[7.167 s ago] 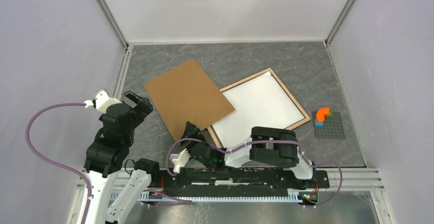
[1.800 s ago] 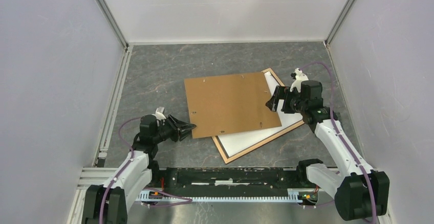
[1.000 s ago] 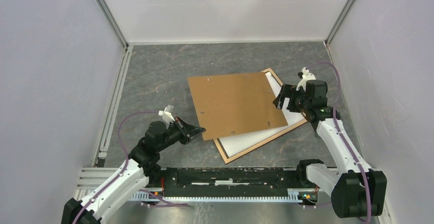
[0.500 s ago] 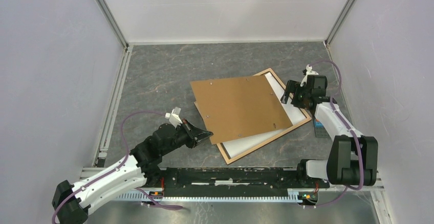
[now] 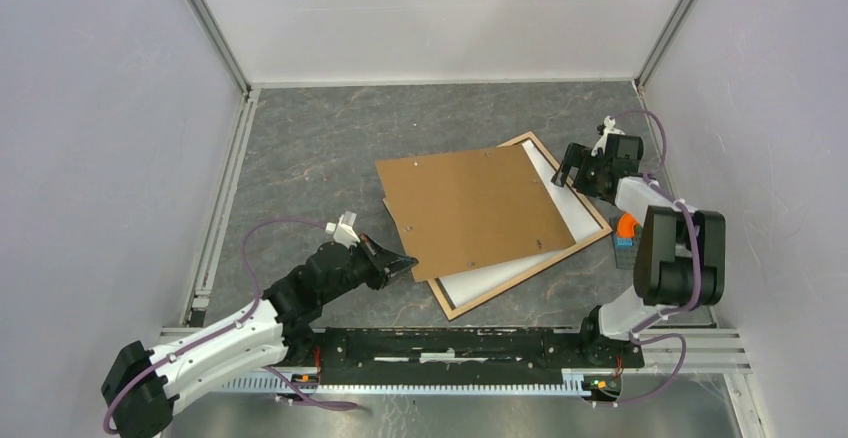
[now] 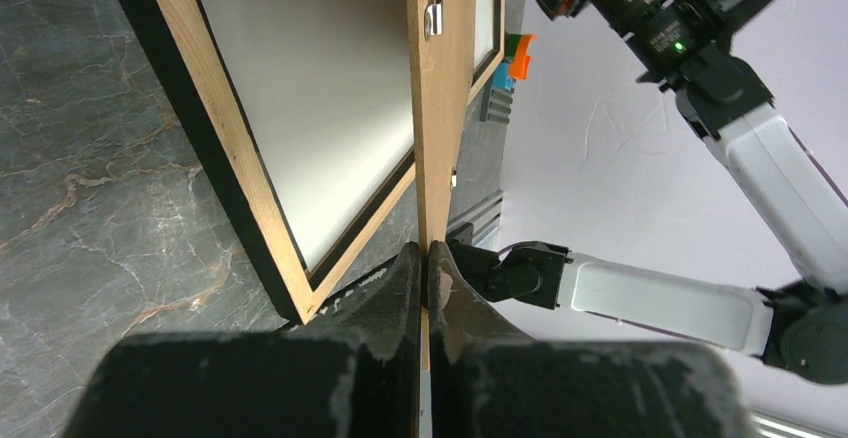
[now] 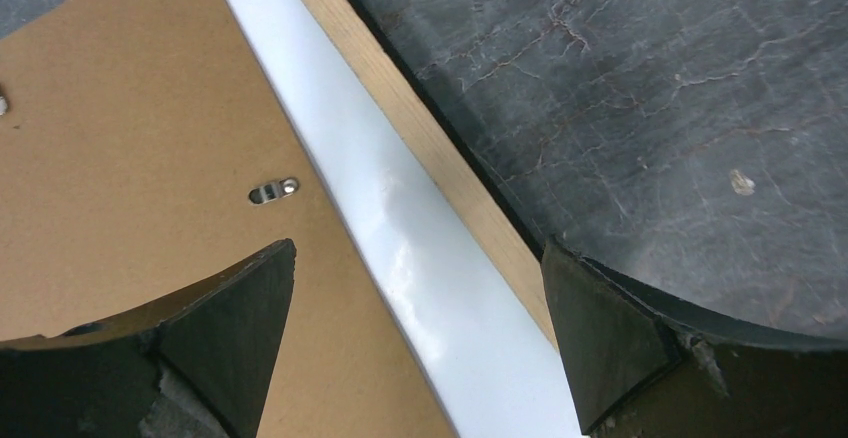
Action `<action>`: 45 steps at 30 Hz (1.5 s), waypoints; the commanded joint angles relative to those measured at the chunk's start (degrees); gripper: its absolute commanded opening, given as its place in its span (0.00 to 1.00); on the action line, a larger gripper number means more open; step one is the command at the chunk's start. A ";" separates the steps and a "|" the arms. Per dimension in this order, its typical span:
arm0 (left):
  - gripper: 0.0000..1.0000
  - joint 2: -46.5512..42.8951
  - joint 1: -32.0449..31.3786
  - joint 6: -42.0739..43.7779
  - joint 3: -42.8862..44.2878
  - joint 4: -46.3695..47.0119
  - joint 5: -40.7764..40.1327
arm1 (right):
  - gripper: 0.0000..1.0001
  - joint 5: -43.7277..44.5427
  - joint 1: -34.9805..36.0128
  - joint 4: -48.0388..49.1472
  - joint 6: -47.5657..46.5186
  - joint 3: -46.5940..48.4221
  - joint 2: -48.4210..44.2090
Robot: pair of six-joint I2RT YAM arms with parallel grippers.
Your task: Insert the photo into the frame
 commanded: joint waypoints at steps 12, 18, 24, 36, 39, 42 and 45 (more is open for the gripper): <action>0.02 9.35 -0.36 -2.74 0.52 11.82 -2.36 | 0.91 -21.79 -3.23 9.55 11.03 -2.85 7.74; 0.02 13.14 -0.36 -4.21 1.13 14.27 -4.19 | 0.86 -22.93 -3.15 13.09 14.67 -6.95 5.10; 0.02 19.66 -0.98 -4.65 2.79 18.62 -0.89 | 0.80 -22.44 -3.15 14.85 16.39 -9.51 4.65; 0.02 27.00 -6.30 -4.89 6.91 19.79 -0.17 | 0.75 -22.45 -2.84 16.31 17.70 -11.65 3.74; 0.02 29.67 -7.32 -5.12 8.11 20.57 1.62 | 0.75 -22.39 -2.87 16.38 17.62 -11.98 3.44; 0.02 30.96 -7.35 -5.49 7.41 21.53 0.83 | 0.75 -22.42 -2.88 16.30 17.37 -12.06 3.39; 0.04 30.67 -7.39 -4.65 8.25 16.73 0.38 | 0.75 -22.39 -2.88 15.83 16.75 -12.10 3.62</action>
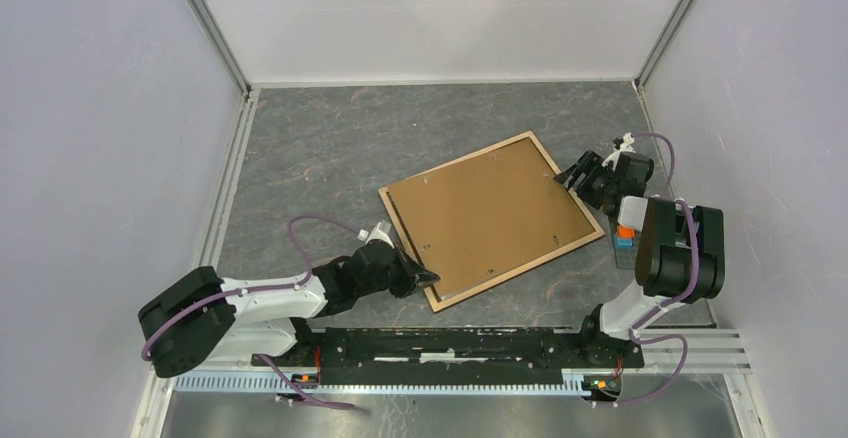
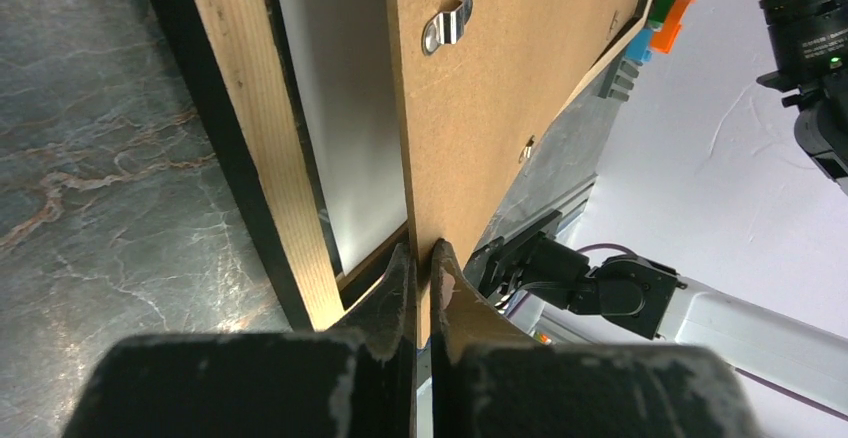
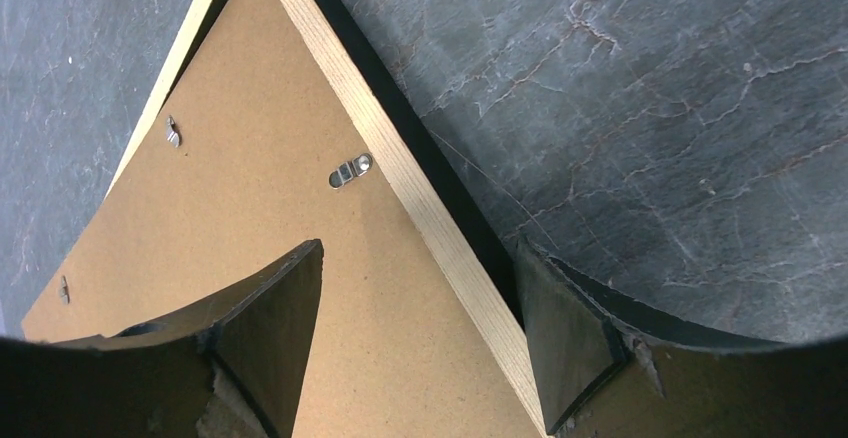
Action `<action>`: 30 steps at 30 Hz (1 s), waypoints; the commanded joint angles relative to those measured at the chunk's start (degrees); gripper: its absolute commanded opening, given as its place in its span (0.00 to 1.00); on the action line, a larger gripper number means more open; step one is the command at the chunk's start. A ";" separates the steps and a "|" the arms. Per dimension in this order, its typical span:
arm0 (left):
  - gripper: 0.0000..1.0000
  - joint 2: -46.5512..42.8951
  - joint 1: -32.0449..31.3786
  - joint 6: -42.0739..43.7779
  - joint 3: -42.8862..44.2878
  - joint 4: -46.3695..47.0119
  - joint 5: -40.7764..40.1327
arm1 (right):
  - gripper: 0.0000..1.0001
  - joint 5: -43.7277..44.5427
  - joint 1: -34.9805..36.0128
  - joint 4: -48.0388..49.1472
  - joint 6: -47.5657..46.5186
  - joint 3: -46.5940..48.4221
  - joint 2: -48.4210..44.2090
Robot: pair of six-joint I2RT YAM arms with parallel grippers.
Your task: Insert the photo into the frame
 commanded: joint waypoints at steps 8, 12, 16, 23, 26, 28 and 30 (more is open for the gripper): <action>0.30 -2.97 -0.64 2.40 11.10 -17.92 -4.82 | 0.75 -8.70 2.19 -7.30 1.55 -2.60 -1.07; 0.51 -2.95 -0.61 3.05 12.58 -21.80 -3.87 | 0.75 -7.96 2.16 -8.39 0.37 -1.99 -1.10; 0.63 -3.02 -0.61 5.03 14.59 -25.99 -3.32 | 0.75 -6.95 2.18 -10.29 -1.48 -0.98 -1.46; 0.90 -2.76 -0.70 6.29 16.68 -29.98 -3.10 | 0.75 -6.14 2.11 -11.40 -2.71 -0.25 -1.51; 0.96 -2.21 -0.70 7.01 19.28 -36.86 -5.02 | 0.75 -5.85 2.08 -11.85 -3.12 0.08 -1.44; 1.00 -2.59 -0.71 7.36 20.49 -41.12 -6.38 | 0.75 -5.47 2.05 -12.53 -3.73 0.57 -1.47; 1.00 -3.83 -0.71 7.71 21.19 -45.14 -7.20 | 0.75 -4.54 1.99 -13.57 -4.63 1.41 -1.48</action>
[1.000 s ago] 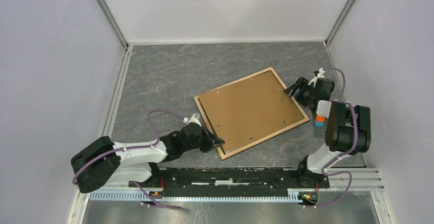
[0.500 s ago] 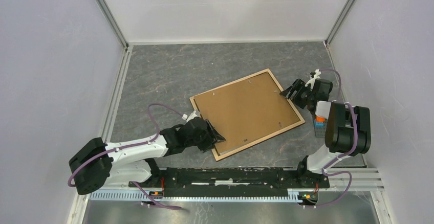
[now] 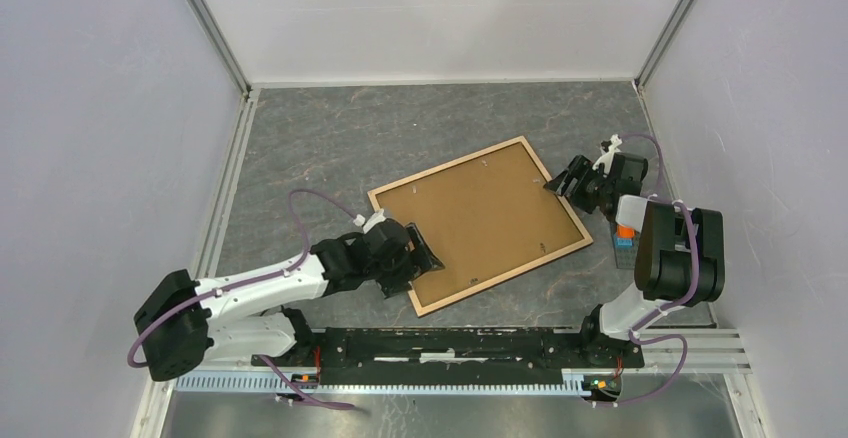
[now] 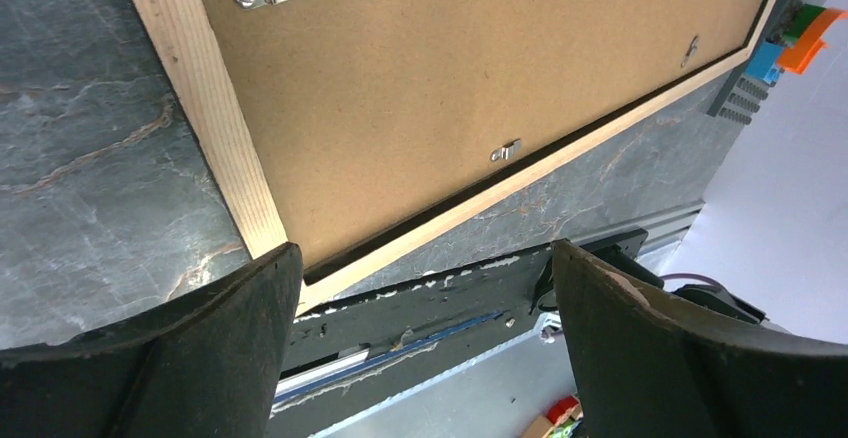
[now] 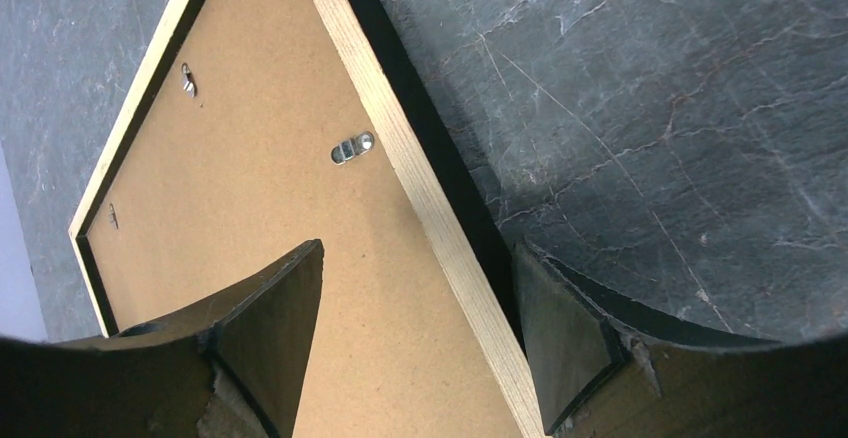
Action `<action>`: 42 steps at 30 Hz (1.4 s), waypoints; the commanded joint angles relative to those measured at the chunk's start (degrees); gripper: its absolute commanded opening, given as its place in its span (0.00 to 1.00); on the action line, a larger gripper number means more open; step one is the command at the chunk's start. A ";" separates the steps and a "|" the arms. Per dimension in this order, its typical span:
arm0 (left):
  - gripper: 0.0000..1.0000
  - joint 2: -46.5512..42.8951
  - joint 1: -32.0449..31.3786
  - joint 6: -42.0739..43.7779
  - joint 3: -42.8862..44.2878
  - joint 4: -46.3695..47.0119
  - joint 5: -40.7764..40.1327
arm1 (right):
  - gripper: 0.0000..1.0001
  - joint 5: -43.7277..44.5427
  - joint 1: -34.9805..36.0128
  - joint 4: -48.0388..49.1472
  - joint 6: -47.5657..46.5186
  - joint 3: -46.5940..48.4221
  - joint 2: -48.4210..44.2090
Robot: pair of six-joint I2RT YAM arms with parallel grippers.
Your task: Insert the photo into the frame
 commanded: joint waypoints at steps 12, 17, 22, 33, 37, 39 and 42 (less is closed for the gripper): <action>1.00 -10.08 5.59 30.34 15.45 -17.81 -12.10 | 0.83 9.05 1.74 -15.63 -10.97 5.40 -5.44; 1.00 -4.64 24.82 39.82 20.17 -18.98 -0.06 | 0.89 14.57 5.16 -20.16 -14.64 7.94 -7.34; 1.00 8.23 33.57 45.93 24.21 -20.05 9.76 | 0.90 18.28 6.10 -21.32 -15.97 7.74 -7.77; 0.70 21.65 32.85 38.33 20.15 -12.49 12.83 | 0.90 20.84 6.72 -20.06 -15.28 5.81 -5.97; 0.64 25.71 31.85 36.78 19.02 -11.09 11.45 | 0.89 22.04 7.06 -19.43 -14.94 5.21 -5.07; 0.61 28.69 31.64 37.79 20.49 -12.79 8.81 | 0.89 21.73 7.31 -19.42 -14.92 5.27 -4.82; 0.55 32.41 31.68 39.62 23.02 -14.68 6.06 | 0.89 21.90 7.83 -19.59 -15.14 5.36 -5.20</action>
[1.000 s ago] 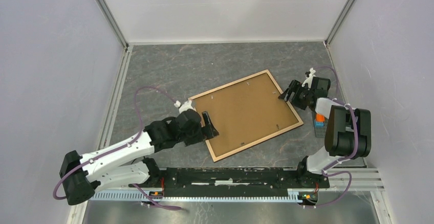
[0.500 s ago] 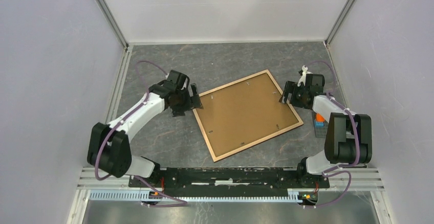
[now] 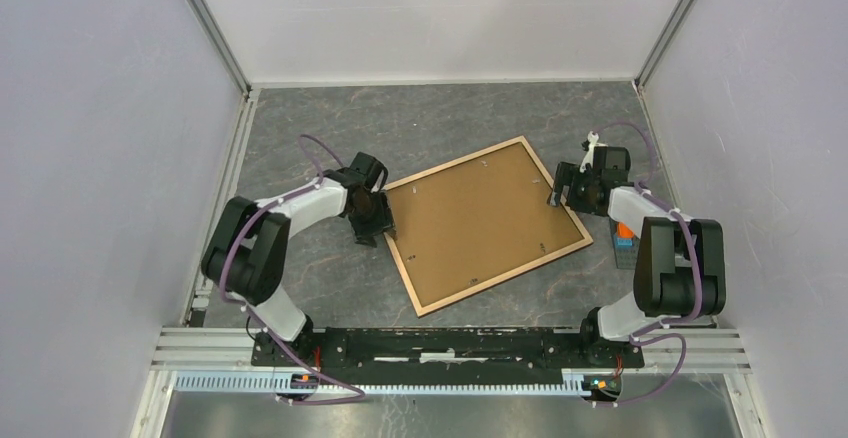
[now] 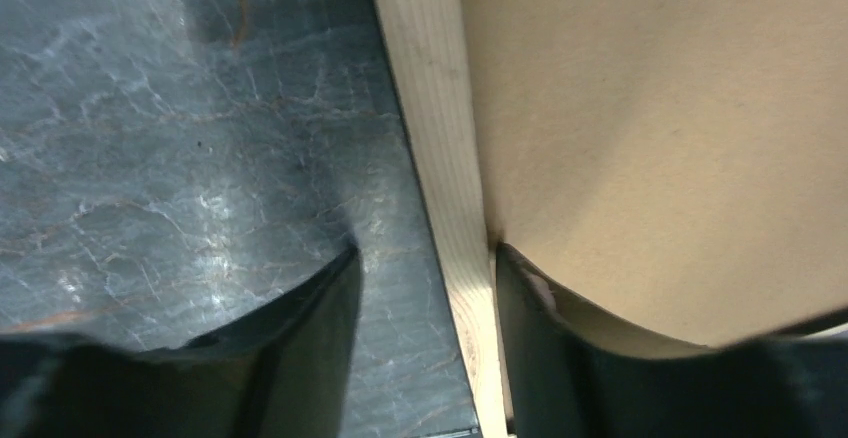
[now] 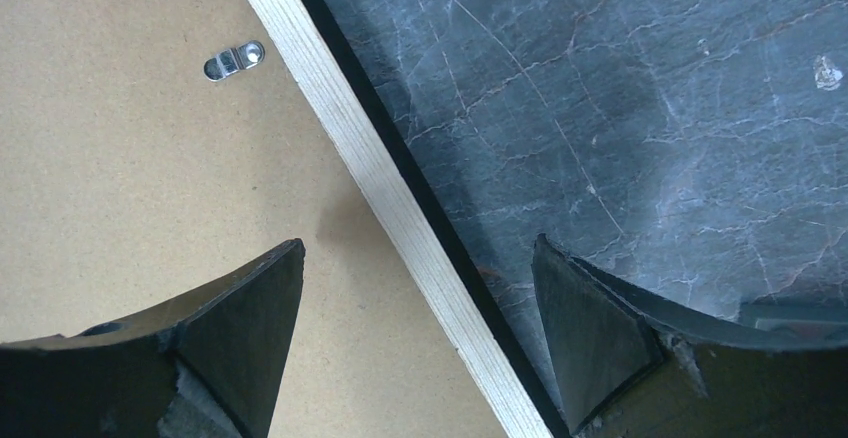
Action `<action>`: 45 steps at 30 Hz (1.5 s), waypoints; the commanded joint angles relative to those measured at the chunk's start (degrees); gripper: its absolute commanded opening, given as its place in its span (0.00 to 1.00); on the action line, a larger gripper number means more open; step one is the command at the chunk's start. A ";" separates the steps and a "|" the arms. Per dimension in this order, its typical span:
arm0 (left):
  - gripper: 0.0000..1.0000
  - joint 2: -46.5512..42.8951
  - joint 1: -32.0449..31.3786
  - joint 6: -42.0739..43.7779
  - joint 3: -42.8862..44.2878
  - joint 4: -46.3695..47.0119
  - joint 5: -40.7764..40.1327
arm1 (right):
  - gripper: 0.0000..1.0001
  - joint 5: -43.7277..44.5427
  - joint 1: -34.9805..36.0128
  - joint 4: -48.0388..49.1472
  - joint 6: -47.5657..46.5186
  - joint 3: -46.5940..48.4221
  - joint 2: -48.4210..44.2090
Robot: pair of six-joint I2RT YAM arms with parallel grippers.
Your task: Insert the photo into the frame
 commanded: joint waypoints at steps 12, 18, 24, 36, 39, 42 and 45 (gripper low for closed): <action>0.02 14.74 1.53 21.25 13.76 -9.31 -17.51 | 0.89 7.72 9.35 -2.98 -1.80 -0.69 -4.88; 0.02 13.63 2.10 23.65 15.13 -9.85 -20.86 | 0.89 10.08 10.40 -2.59 -2.58 -1.53 -8.54; 0.02 14.29 2.29 22.77 15.49 -10.34 -18.82 | 0.78 10.31 12.34 1.81 -4.03 -1.85 -5.39; 0.02 14.97 2.82 21.67 15.59 -10.14 -17.33 | 0.65 12.65 13.46 3.41 -5.09 -0.82 0.30; 0.02 15.10 2.77 20.53 14.62 -9.09 -15.07 | 0.60 13.04 13.51 4.71 -4.59 -0.90 1.43; 0.02 15.84 2.80 20.04 14.16 -8.81 -13.06 | 0.58 13.76 13.48 4.96 -4.24 -0.50 2.31; 0.02 15.29 2.88 20.04 13.94 -8.89 -15.07 | 0.51 14.47 13.46 5.15 -3.74 -0.51 3.22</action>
